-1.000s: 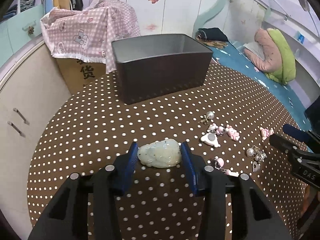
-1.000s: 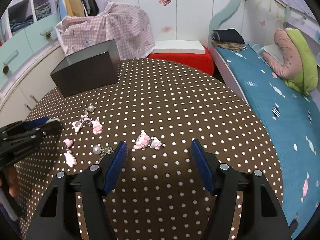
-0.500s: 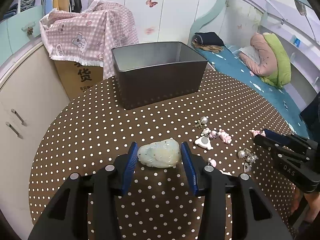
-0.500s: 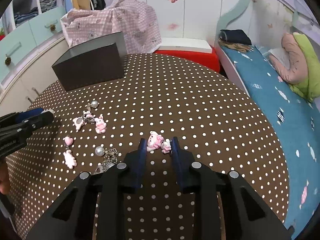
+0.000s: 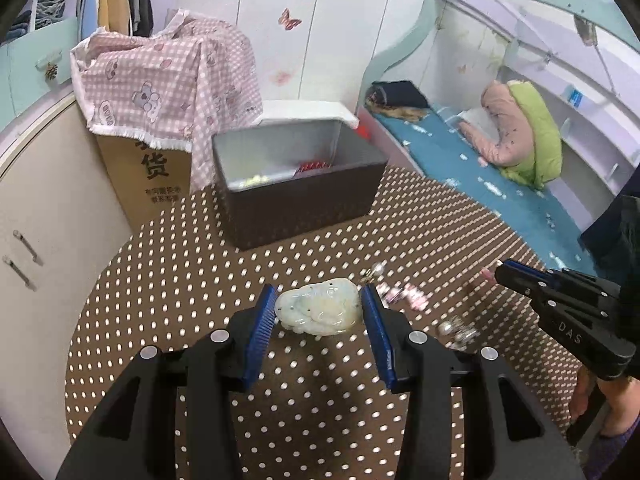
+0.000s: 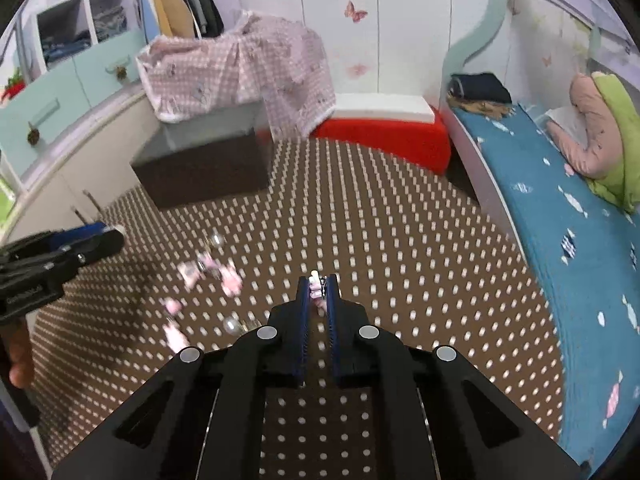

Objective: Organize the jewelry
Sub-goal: 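Lower the jade pendant and pink charm into the grey box and release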

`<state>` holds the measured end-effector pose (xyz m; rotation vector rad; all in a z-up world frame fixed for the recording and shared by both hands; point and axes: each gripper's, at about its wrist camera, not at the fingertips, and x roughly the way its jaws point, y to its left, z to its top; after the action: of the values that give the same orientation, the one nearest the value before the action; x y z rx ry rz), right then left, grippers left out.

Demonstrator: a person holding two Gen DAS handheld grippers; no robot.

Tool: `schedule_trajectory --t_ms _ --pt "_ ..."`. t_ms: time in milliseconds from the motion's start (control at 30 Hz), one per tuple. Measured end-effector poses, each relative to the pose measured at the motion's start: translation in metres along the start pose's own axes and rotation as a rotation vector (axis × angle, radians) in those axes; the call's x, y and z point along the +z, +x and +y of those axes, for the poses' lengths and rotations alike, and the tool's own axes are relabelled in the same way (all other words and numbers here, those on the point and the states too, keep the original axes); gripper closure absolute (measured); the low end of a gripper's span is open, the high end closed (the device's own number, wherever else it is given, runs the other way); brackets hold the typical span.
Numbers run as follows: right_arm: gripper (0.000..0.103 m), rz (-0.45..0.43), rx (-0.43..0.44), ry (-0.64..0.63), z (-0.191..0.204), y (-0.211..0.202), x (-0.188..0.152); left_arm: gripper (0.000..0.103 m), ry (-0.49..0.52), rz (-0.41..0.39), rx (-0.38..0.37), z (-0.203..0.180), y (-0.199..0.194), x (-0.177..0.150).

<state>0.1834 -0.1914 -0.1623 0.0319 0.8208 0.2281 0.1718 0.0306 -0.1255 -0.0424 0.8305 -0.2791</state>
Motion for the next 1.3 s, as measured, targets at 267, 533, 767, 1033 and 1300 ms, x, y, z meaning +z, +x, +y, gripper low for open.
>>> schedule_trajectory --t_ms 267,533,767,1033,1300 --pt "0.094 -0.1 0.059 -0.023 0.012 -0.023 0.054 0.061 0.019 -0.098 -0.03 -0.001 -0.028 0.046" --pt "0.094 -0.119 0.17 -0.007 0.043 -0.005 0.118 0.061 0.008 -0.09 0.002 0.011 -0.009 0.102" --pt "0.094 -0.064 0.182 -0.026 0.075 0.037 0.144 0.061 -0.044 0.046 0.062 0.033 0.051 0.117" --pt "0.094 -0.004 0.179 -0.017 0.086 0.073 0.144 0.061 -0.053 0.097 0.094 0.043 0.076 0.104" --pt "0.094 0.027 0.18 0.001 0.078 0.087 0.139 0.061 -0.053 0.1 0.093 0.044 0.079 0.101"
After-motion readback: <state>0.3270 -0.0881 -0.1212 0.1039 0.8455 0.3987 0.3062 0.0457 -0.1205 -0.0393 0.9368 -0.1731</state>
